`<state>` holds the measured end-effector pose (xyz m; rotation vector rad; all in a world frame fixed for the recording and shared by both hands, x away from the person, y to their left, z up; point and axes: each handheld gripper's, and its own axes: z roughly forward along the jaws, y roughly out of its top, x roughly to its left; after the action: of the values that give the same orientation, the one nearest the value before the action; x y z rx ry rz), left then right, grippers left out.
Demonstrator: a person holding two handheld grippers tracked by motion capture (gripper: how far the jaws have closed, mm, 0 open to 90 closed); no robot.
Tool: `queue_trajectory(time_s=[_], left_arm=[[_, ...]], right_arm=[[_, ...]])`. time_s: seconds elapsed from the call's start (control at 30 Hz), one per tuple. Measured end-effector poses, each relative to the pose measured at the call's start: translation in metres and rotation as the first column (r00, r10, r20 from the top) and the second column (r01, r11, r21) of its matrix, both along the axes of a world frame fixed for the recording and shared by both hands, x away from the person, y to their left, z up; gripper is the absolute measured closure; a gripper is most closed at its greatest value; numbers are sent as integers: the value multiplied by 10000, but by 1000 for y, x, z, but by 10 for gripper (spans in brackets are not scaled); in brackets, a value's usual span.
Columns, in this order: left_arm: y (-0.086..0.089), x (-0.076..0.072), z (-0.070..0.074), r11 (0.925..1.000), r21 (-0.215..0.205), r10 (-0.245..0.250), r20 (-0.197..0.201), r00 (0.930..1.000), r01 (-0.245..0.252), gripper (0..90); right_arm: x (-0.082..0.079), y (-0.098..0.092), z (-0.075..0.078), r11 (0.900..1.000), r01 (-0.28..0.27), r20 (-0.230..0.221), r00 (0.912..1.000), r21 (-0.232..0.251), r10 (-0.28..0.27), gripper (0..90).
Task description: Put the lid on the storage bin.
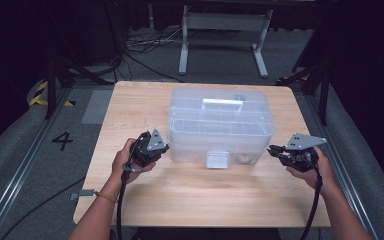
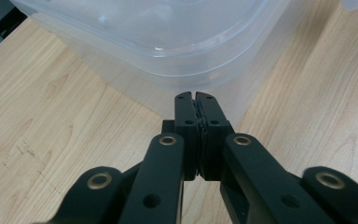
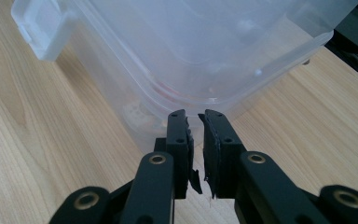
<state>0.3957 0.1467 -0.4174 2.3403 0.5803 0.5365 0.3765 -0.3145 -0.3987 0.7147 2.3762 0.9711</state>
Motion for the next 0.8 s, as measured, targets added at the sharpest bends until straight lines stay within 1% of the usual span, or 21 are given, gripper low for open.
queue_trajectory(time_s=[0.1,0.13,0.17,0.2,0.27,0.3,0.33,0.37,0.4,0.47,0.53,0.57,0.6,0.63,0.67,0.7,0.73,0.8], left_arm=[[0,0,0,10000,-48,-73,-33,10000,73,854],[0,0,1,9999,-59,-100,-66,9999,100,830],[-1,0,2,9999,42,-152,-55,9999,153,804],[-2,0,3,9995,212,-221,-28,9998,222,799],[-3,-1,3,9991,326,-259,-52,9997,260,771],[-3,-1,3,9990,343,-269,-59,9996,271,760],[-3,-1,3,9994,259,-236,-114,9997,239,744],[-2,-2,3,9991,277,-304,-197,9993,309,725],[-2,-3,2,9990,309,-311,-200,9993,317,711],[-1,-6,1,9988,397,-275,-195,9994,282,686],[1,-7,1,9987,416,-277,-209,9994,285,648],[4,-11,1,9995,285,-99,-191,9998,105,618],[7,-13,1,9998,204,-30,-204,9998,34,597],[9,-15,1,9999,156,73,-130,9999,-71,577],[9,-15,1,9999,156,73,-130,9999,-71,543],[11,-18,0,9996,158,220,-53,9997,-219,543],[13,-19,0,9996,142,259,-80,9996,-257,515],[17,-21,-2,9987,305,420,-73,9991,-418,502]], right_arm=[[0,0,1,10000,9,43,10000,-7,-9,804],[-1,0,2,10000,4,24,10000,-14,-4,803],[-1,1,2,10000,7,51,10000,-23,-7,803],[-1,1,3,10000,-17,77,10000,-11,17,803],[-1,1,4,10000,-39,40,10000,52,39,785],[-2,2,5,10000,-28,75,10000,-17,28,776],[-2,2,5,10000,9,92,10000,-70,-9,774],[-3,3,5,10000,-26,44,10000,-85,27,768],[-4,4,5,9997,-117,44,9999,-223,118,749],[-8,4,4,9991,-122,96,9999,-414,126,708],[-13,3,1,9990,-338,86,9994,-306,341,664],[-15,2,0,9990,-289,118,9995,-355,293,641],[-16,2,0,9988,-188,157,9997,-451,195,616],[-17,1,-1,9985,-80,197,9998,-550,91,588],[-17,1,-1,9985,-80,197,9998,-550,91,588],[-18,0,-1,9984,-84,222,9997,-552,96,569],[-21,-2,-1,9986,-133,230,9996,-510,145,541],[-23,-4,-1,9986,-104,343,9993,-520,122,483]])
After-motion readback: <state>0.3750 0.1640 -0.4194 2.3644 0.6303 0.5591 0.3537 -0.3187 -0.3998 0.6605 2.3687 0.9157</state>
